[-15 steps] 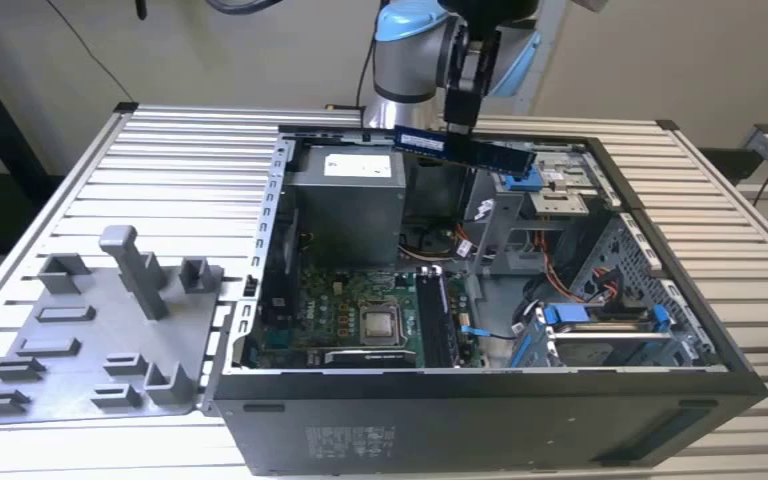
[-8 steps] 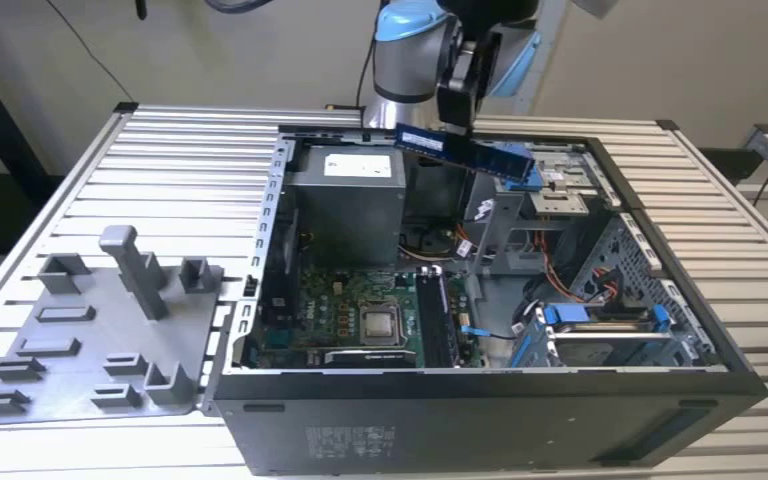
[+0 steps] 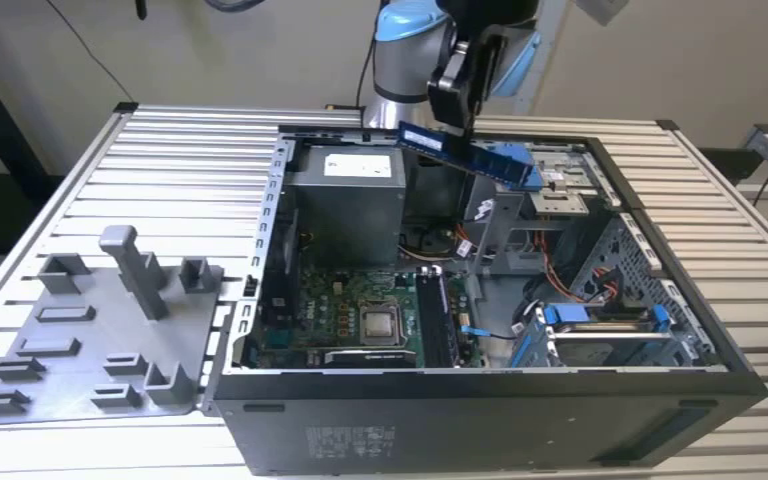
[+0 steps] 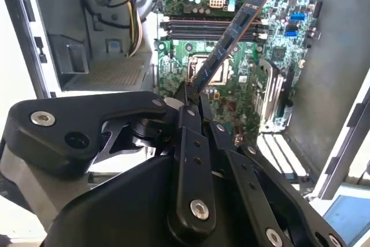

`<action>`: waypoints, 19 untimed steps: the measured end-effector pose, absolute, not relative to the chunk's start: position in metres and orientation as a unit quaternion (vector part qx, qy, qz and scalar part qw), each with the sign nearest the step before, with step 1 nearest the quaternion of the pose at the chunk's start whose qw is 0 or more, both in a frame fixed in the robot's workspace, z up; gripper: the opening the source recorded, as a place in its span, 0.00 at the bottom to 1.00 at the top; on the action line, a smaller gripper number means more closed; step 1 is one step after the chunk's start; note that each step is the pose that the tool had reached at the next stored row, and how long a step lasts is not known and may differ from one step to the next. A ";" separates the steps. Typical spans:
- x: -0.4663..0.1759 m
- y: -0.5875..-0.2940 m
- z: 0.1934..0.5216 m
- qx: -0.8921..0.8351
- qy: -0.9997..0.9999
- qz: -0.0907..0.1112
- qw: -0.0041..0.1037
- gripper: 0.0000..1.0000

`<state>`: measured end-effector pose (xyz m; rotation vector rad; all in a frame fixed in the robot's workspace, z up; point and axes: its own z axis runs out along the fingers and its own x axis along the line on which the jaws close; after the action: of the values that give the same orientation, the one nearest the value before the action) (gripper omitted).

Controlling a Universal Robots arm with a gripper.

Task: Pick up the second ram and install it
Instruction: 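Insert the second ram into the second slot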

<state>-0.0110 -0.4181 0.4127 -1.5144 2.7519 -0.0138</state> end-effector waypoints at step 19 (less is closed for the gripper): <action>-0.011 -0.418 0.410 -0.339 0.941 -0.004 0.000 0.14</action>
<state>-0.0110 -0.4182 0.4097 -1.0654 2.9564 -0.0139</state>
